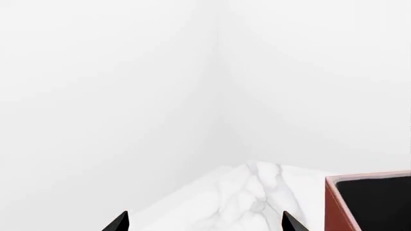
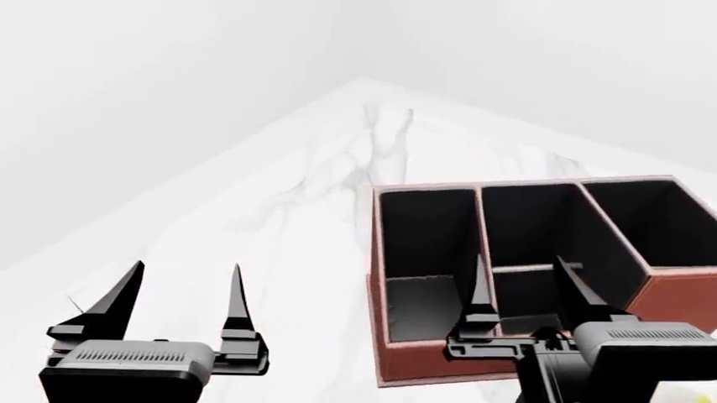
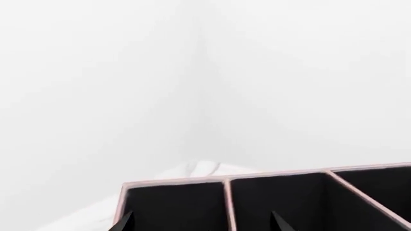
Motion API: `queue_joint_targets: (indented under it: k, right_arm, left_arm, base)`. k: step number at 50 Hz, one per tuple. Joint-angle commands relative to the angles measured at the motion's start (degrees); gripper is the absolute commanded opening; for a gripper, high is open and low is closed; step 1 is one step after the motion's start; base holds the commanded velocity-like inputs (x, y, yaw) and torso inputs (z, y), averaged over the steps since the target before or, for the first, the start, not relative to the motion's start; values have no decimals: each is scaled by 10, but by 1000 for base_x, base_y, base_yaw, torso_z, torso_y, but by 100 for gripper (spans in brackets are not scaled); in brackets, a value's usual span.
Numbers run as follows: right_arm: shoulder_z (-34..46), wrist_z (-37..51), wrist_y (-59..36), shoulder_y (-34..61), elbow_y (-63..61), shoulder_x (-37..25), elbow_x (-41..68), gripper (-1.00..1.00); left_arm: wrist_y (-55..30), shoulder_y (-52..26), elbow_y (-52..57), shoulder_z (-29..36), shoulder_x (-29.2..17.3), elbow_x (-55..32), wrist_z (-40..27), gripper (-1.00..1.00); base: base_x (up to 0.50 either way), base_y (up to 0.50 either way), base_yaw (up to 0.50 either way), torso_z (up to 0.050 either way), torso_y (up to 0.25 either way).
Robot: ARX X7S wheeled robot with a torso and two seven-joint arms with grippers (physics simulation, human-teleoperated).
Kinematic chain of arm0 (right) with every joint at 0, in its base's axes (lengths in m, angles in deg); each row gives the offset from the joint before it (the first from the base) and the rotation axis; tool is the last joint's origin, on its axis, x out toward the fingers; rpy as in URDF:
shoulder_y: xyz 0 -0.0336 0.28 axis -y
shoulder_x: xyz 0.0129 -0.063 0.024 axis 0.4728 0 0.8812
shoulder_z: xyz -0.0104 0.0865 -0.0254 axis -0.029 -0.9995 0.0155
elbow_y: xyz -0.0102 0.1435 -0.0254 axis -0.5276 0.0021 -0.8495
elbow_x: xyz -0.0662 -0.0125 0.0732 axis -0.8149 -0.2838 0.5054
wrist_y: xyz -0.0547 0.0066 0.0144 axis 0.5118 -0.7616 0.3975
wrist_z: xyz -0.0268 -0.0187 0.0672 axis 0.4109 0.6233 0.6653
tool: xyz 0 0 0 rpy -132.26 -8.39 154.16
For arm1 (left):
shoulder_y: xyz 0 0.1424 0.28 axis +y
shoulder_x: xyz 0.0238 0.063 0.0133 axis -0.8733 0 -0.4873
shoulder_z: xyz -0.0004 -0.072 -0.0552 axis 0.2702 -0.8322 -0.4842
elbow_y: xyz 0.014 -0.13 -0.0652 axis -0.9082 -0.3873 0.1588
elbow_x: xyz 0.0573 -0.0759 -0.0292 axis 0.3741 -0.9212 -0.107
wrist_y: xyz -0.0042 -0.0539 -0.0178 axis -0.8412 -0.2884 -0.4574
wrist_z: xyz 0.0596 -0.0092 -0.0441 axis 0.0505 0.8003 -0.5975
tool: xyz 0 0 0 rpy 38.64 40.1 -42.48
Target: Pick up the book and place it in the right compartment of the caddy.
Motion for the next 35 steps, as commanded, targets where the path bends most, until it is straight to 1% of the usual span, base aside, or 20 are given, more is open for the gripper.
queue_joint_targets:
  k: [1, 4, 13, 22, 26, 35]
  right_arm:
    - [7, 2, -10, 3, 1, -7, 5, 100]
    - [4, -1, -19, 5, 0, -7, 24, 100]
    - [6, -1, -19, 5, -1, -10, 31, 100]
    - [7, -1, -14, 3, -2, -13, 37, 100]
    - [7, -2, -14, 4, -1, -14, 42, 100]
    - [9, -2, -10, 3, 0, -16, 46, 100]
  left_arm:
    - [2, 0, -1, 3, -4, -3, -4, 100]
    - [3, 0, -2, 6, -5, -2, -5, 100]
    - [5, 0, -2, 6, -8, -4, -9, 100]
    - [5, -1, -3, 9, -10, -5, -12, 100]
    - [5, -1, -4, 9, -12, -6, -14, 100]
    - [5, -2, -4, 12, -14, -7, -17, 100]
  base:
    - [-16, -11, 0, 0, 0]
    - [-386, -279, 0, 0, 0]
    - [-394, -308, 0, 0, 0]
    - [-253, -503, 0, 0, 0]
    - [-82, -618, 0, 0, 0]
    - [91, -551, 0, 0, 0]
